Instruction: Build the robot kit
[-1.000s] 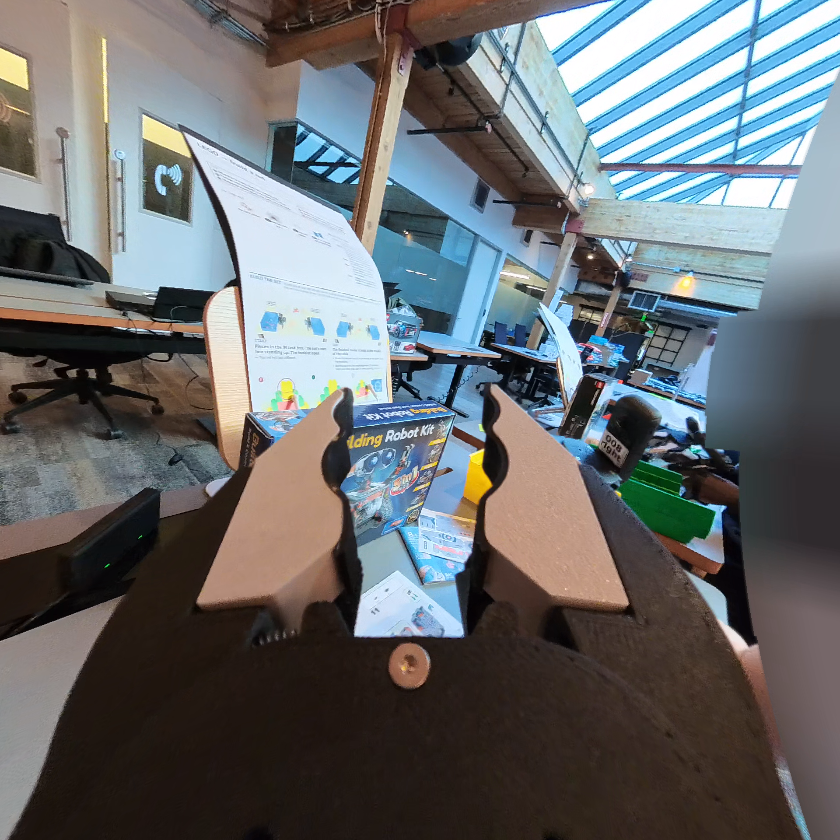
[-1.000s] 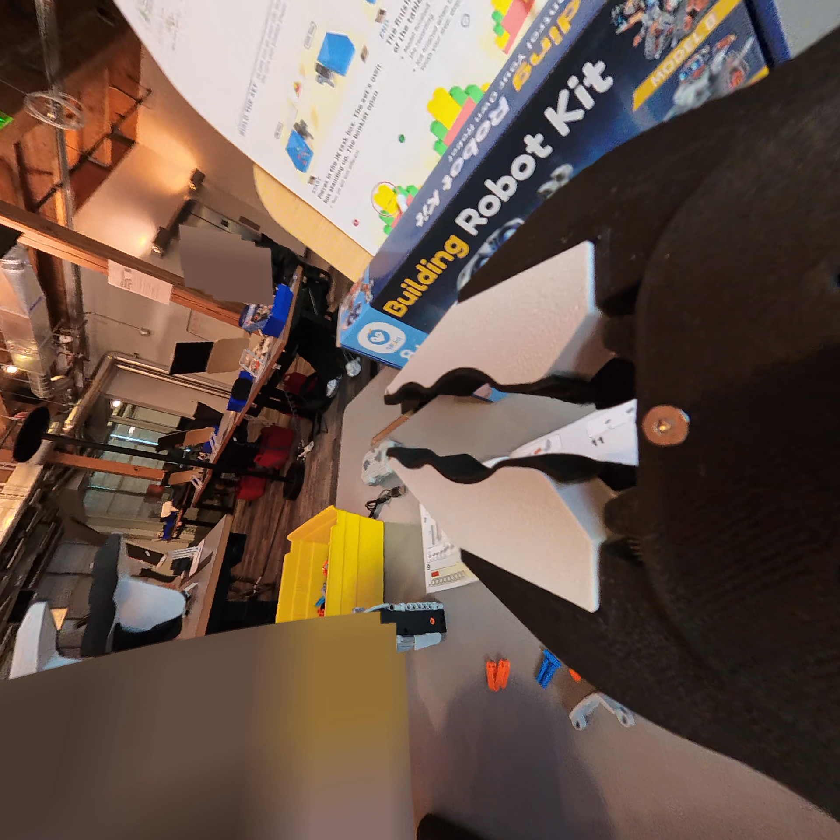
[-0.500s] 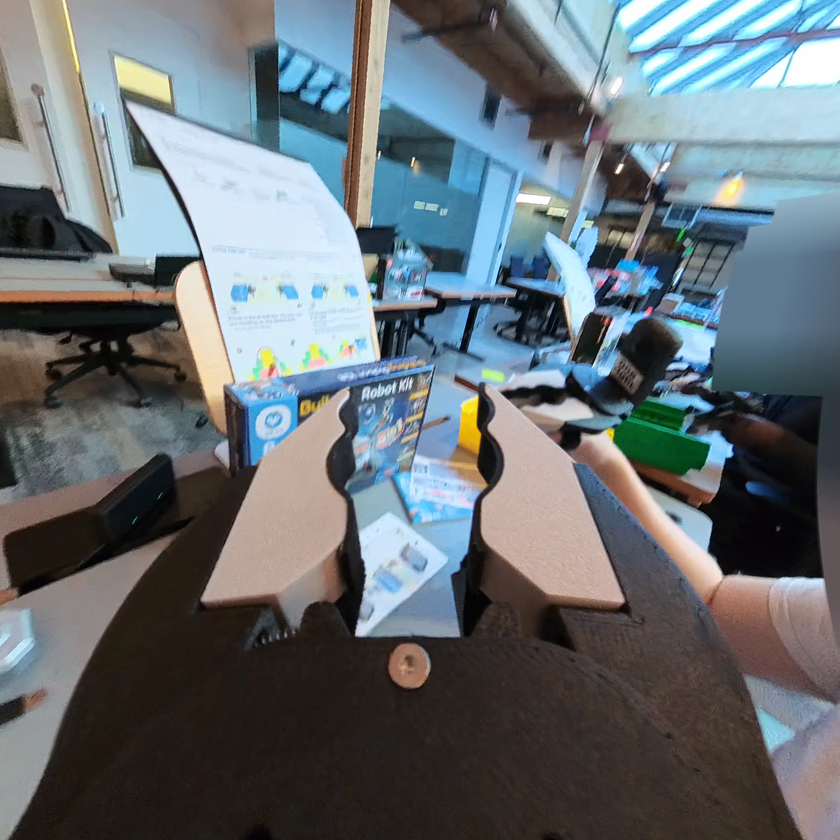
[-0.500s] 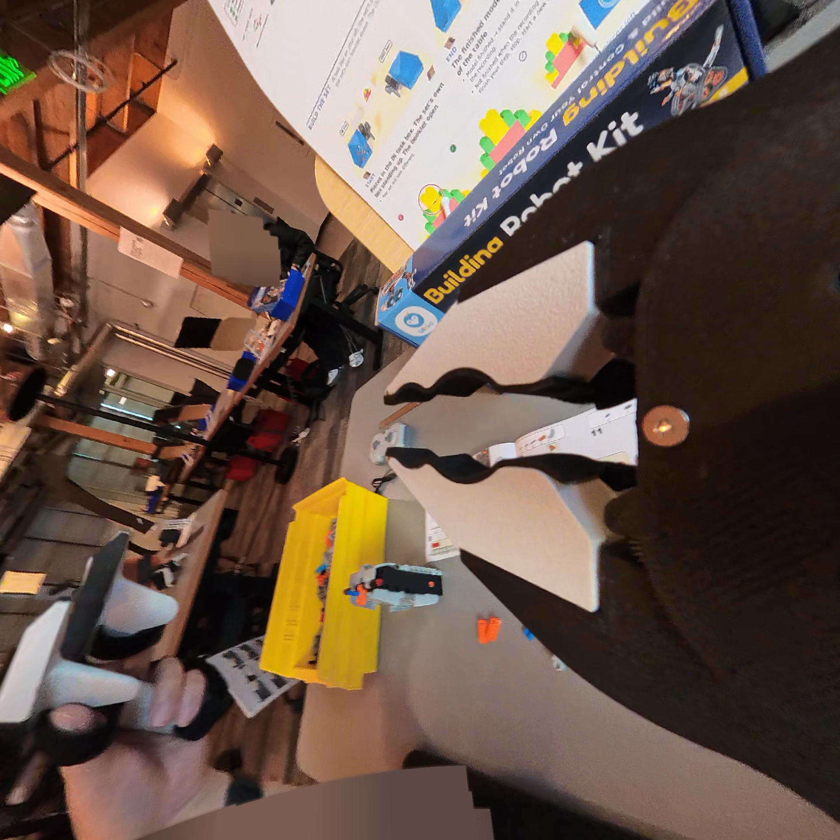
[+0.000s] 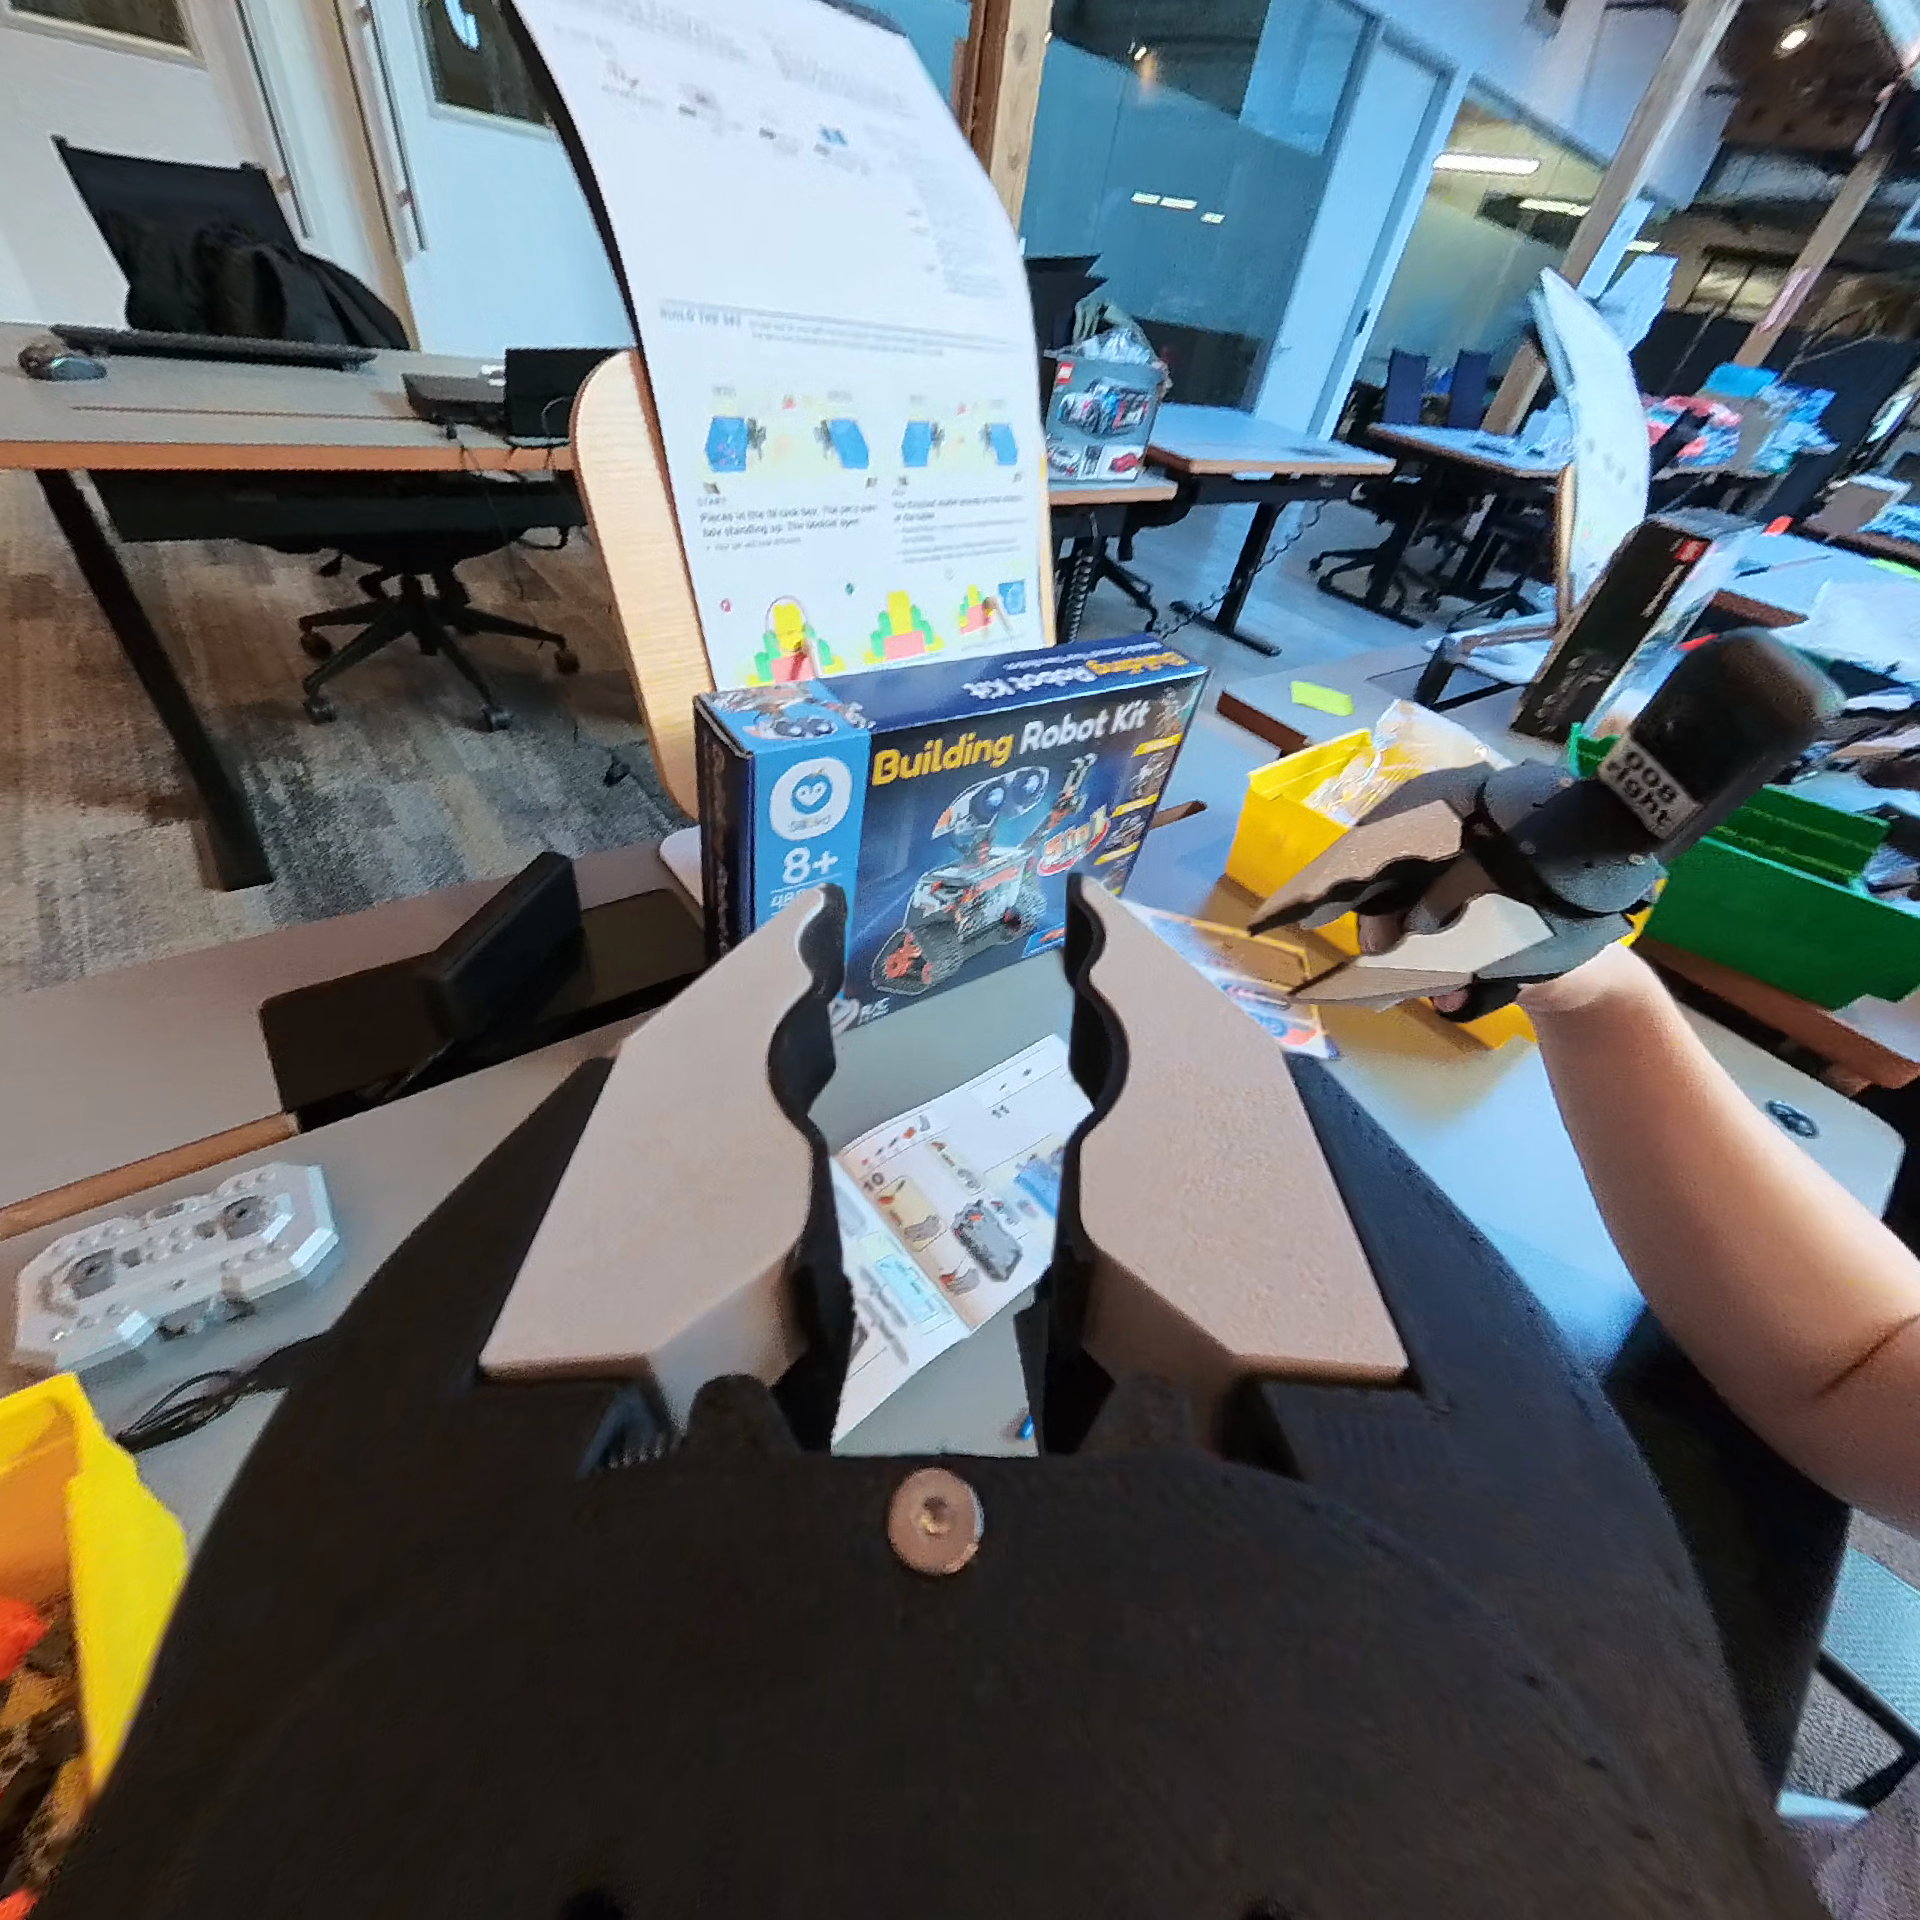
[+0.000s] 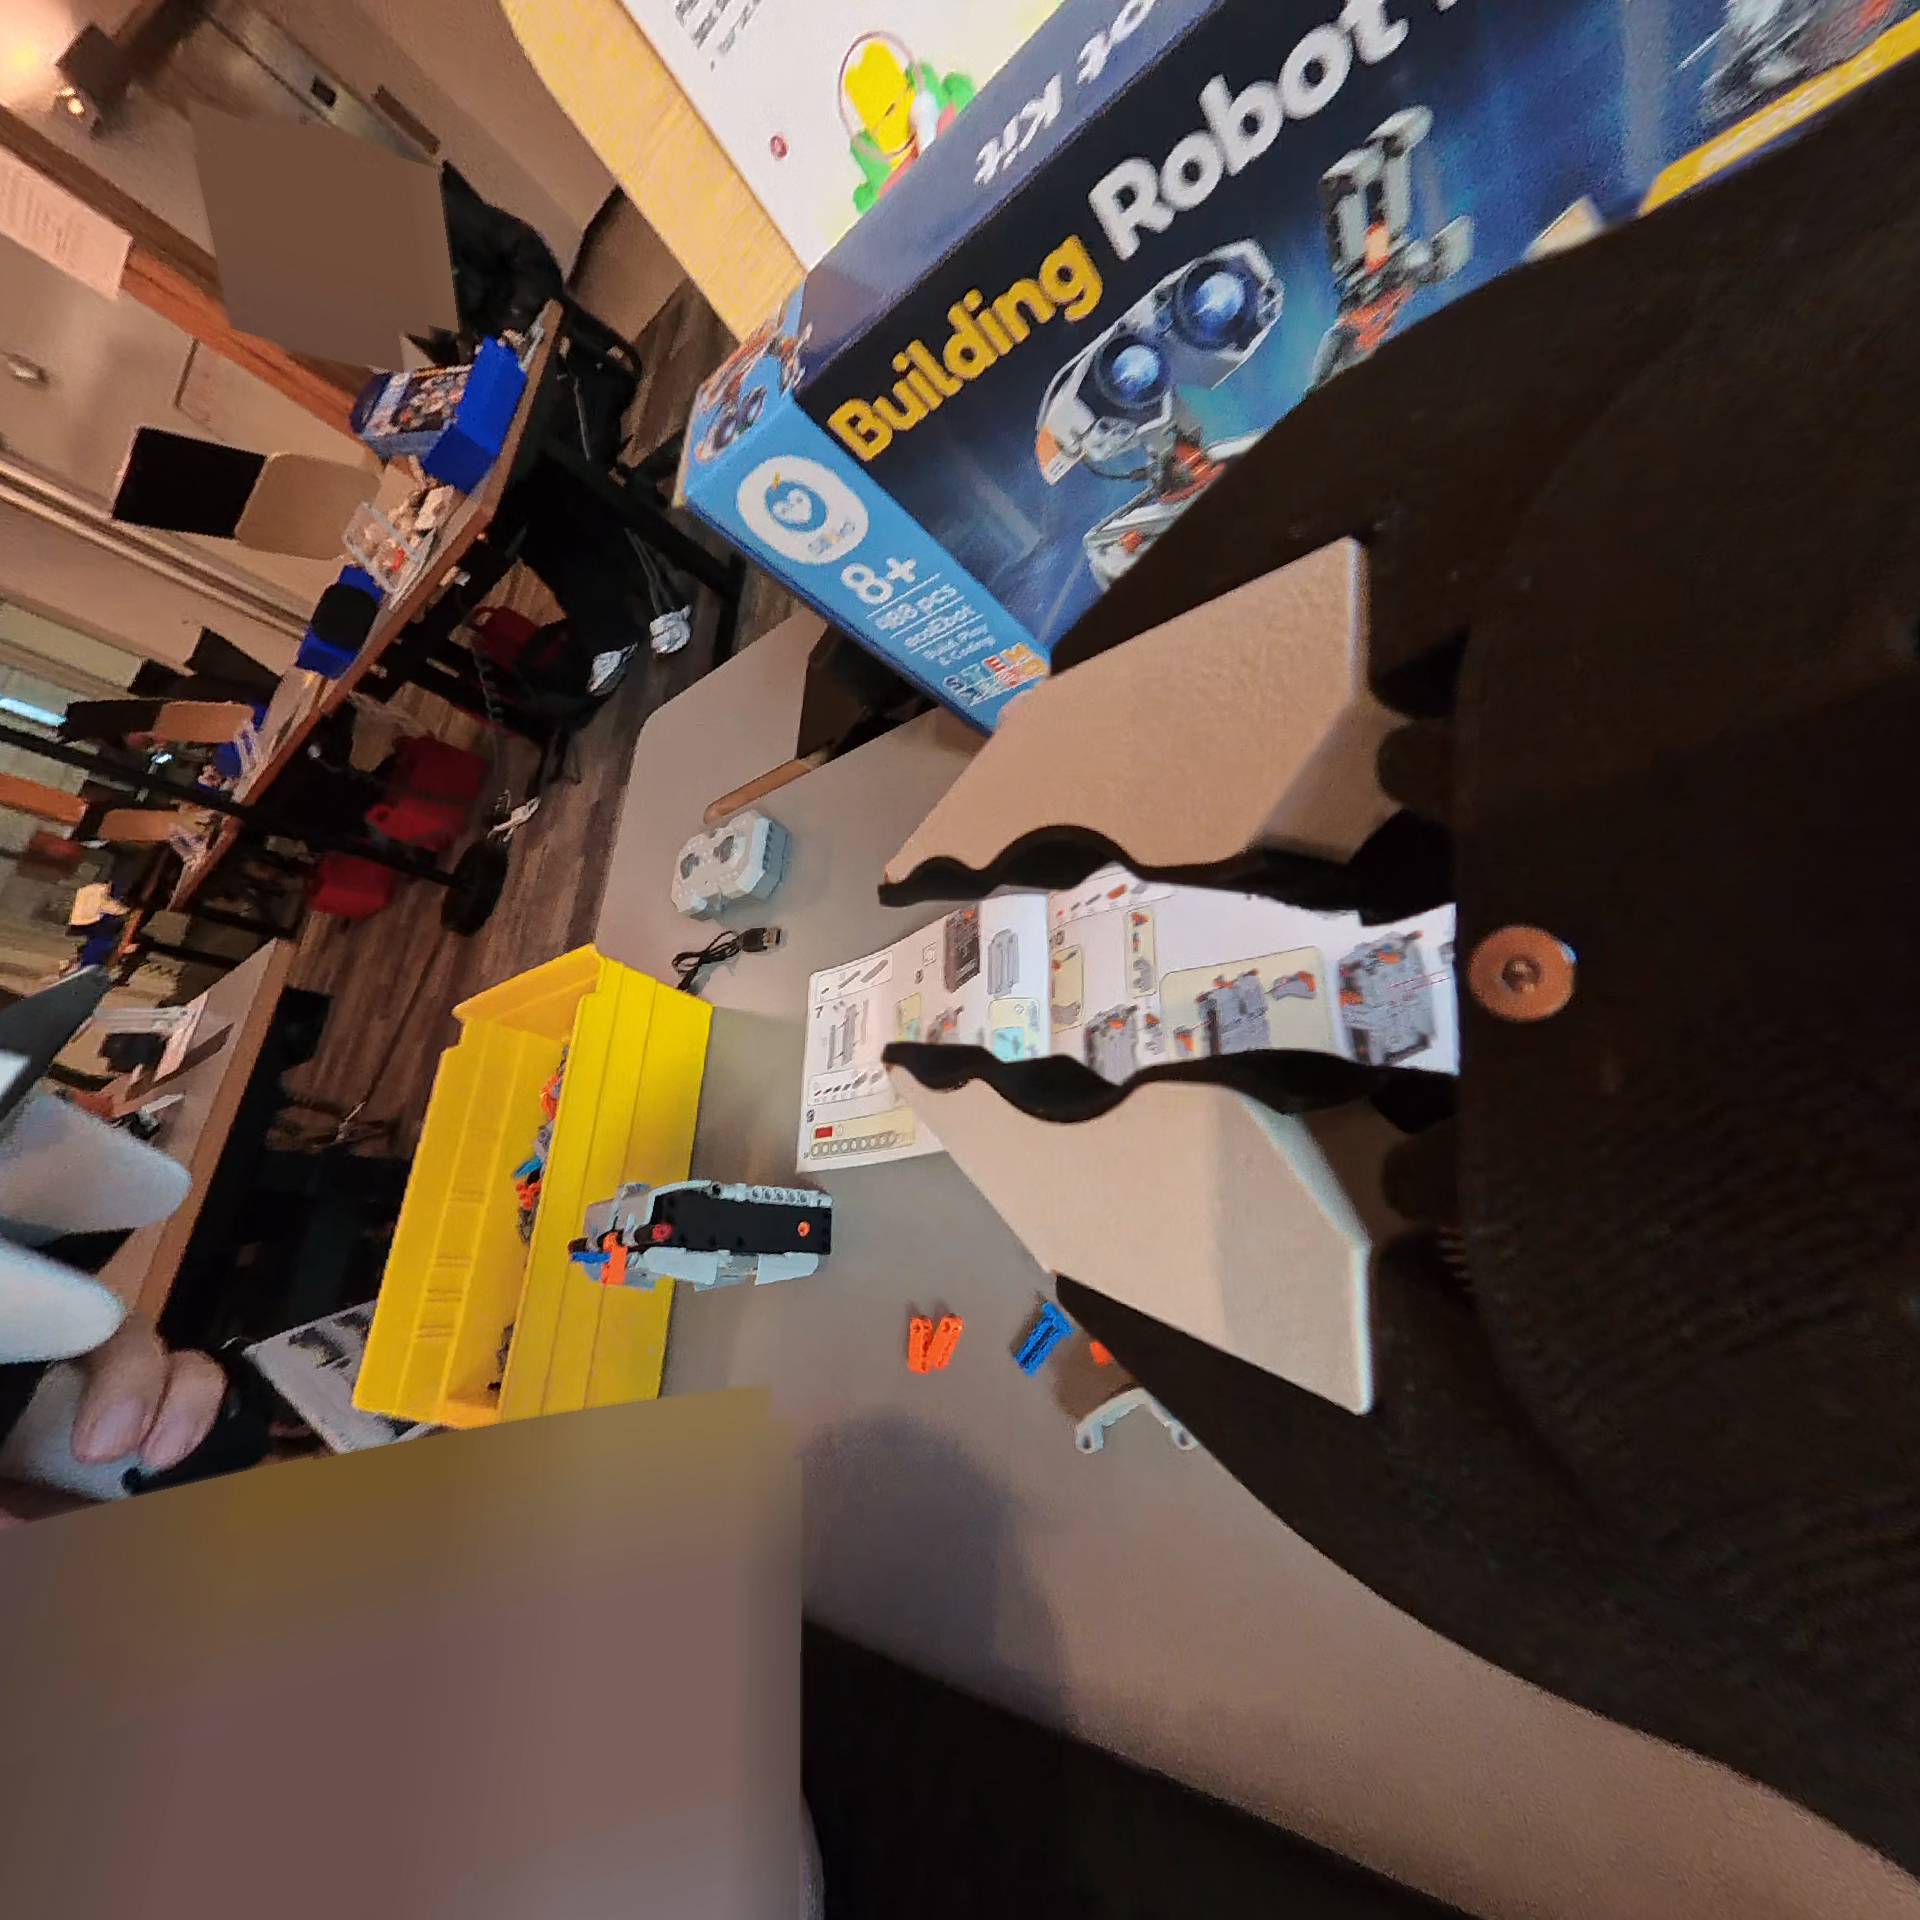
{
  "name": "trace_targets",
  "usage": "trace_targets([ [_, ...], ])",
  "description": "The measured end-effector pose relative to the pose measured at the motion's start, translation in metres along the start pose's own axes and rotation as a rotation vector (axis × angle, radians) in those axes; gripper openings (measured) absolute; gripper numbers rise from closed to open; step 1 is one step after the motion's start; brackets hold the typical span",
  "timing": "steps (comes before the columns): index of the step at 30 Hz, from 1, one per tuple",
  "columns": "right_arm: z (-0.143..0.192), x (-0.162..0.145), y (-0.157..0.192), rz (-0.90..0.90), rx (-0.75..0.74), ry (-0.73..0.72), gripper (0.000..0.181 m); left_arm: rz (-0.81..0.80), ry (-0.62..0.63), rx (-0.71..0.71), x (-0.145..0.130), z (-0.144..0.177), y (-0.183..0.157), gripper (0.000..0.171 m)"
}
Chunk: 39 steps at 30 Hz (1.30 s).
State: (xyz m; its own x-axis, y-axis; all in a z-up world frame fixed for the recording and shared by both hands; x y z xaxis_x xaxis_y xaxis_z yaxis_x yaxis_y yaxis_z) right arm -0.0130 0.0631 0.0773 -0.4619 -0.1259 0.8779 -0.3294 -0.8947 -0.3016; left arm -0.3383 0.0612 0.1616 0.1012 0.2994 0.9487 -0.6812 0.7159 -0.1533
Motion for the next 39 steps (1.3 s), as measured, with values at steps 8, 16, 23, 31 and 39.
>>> trace_targets([
  [8, -0.014, -0.004, -0.001, -0.054, 0.058, -0.157, 0.035, 0.017, 0.048, -0.014, -0.005, 0.001, 0.008, 0.041],
  [16, -0.042, -0.01, 0.017, -0.038, 0.181, -0.056, 0.039, 0.042, 0.01, -0.028, -0.004, 0.012, 0.012, 0.041],
  [23, -0.054, -0.019, 0.025, 0.024, 0.169, 0.062, 0.039, 0.047, 0.022, 0.006, -0.006, 0.015, 0.016, 0.042],
  [31, -0.065, -0.024, 0.032, 0.062, 0.221, 0.119, 0.033, 0.042, 0.052, 0.016, -0.008, 0.014, 0.016, 0.042],
  [39, -0.118, -0.029, 0.07, 0.097, 0.345, 0.186, 0.021, 0.047, 0.033, 0.012, -0.007, 0.021, 0.017, 0.042],
])
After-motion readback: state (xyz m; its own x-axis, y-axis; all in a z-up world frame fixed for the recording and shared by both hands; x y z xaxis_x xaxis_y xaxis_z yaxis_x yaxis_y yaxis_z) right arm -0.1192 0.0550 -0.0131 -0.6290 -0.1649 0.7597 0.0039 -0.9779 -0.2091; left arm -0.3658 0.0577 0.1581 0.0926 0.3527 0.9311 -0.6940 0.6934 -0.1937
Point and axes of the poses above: each gripper's, where its closed fingertips meet, z back along the fingers, x out of its top, y = z × x across the jaws, the point moved 10 cm from there along z, back along the fingers, and after that the axes turned 8 degrees about y, right-handed, at the moved point
